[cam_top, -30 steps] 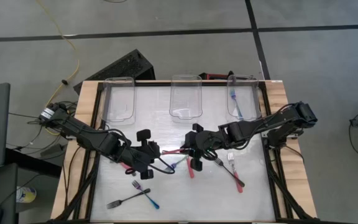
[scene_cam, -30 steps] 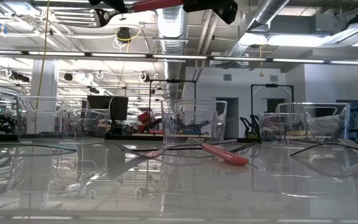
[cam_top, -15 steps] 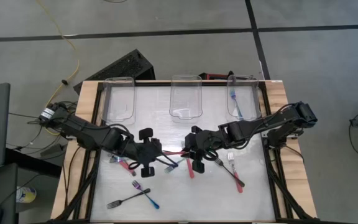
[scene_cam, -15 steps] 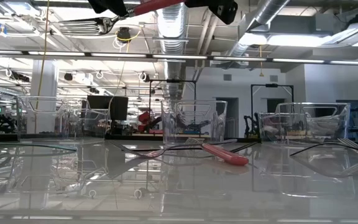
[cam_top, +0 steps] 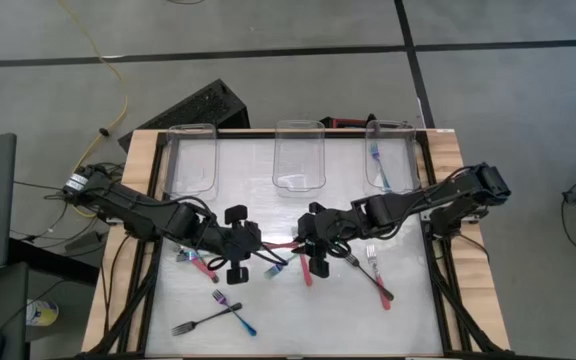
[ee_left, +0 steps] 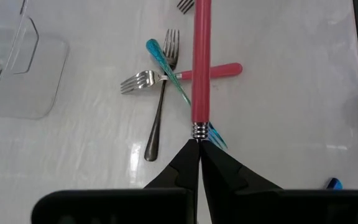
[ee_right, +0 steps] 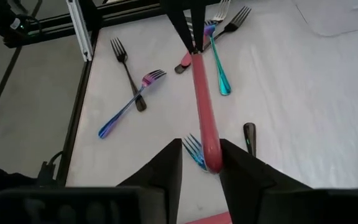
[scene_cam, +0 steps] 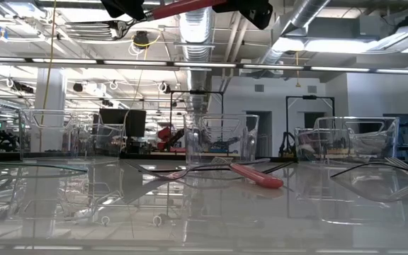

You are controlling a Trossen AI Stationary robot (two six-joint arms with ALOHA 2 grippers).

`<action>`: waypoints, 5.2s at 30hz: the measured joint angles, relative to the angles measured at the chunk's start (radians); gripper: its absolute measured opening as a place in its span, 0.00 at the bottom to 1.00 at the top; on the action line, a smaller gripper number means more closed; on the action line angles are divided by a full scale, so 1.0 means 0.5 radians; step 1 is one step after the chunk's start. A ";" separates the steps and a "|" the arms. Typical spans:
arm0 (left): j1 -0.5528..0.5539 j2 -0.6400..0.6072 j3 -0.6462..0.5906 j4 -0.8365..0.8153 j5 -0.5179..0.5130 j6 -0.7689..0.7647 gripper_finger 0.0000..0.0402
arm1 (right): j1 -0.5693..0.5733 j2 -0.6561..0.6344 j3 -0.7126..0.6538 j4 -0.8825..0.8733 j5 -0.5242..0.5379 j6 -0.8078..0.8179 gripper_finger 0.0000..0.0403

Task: Sort silverware by color (type)
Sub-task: Put the bottom left pink fork into the middle transparent bin, then put the top right black fork into the left transparent bin

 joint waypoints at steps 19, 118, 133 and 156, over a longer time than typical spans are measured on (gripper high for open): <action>0.000 -0.001 0.000 0.050 -0.068 -0.003 0.00 | -0.033 0.002 0.002 -0.136 -0.006 0.030 0.12; -0.284 -0.367 -0.456 0.837 -1.224 -1.359 0.12 | -0.705 -0.982 -0.376 -0.027 -0.004 -0.802 0.63; -0.053 0.068 -0.457 1.539 -0.864 -1.559 0.12 | -0.973 -0.465 -0.398 0.515 -1.218 -0.730 0.63; 0.350 0.075 -0.295 1.390 -0.058 -0.276 0.62 | -1.023 -0.354 -0.395 0.856 -1.095 -0.380 0.63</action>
